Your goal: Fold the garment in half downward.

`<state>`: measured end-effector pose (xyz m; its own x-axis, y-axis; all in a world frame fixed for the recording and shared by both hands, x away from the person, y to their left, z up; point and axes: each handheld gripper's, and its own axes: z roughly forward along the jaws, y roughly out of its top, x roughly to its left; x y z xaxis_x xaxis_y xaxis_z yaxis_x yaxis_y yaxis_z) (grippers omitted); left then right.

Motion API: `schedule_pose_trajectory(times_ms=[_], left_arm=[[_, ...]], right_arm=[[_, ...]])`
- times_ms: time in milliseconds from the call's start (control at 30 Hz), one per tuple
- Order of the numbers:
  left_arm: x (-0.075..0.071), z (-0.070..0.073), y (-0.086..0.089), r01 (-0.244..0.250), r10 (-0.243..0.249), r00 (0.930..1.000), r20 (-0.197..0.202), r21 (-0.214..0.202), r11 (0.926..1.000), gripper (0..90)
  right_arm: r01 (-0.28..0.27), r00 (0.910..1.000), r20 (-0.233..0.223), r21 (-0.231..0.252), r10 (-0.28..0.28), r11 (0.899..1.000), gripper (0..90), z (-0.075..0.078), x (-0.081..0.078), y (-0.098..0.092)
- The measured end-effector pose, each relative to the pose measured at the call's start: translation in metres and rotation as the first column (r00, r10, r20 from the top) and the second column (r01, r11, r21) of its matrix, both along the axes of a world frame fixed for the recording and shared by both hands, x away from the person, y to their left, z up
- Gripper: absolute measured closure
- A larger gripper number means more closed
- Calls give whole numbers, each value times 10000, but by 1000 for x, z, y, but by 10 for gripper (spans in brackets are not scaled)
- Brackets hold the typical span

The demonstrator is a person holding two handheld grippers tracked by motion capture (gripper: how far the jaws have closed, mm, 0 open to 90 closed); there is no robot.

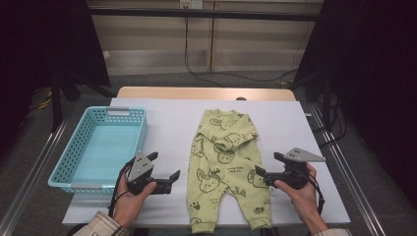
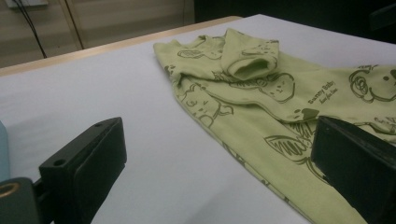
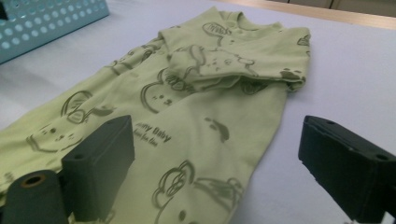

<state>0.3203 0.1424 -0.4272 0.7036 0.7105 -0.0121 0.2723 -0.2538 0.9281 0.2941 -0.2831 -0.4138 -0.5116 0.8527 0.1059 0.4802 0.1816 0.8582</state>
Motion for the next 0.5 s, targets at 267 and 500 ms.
schedule_pose_trajectory(times_ms=[267,500], left_arm=[[5,-1,-13,376,-342,9969,-706,474,9982,44],[14,-7,-29,1055,-967,9885,-1164,716,9918,61]], right_arm=[[-676,9966,-486,-168,668,9976,340,-2,-17,6],[-722,9937,-914,-705,656,9949,543,-8,-23,5]])
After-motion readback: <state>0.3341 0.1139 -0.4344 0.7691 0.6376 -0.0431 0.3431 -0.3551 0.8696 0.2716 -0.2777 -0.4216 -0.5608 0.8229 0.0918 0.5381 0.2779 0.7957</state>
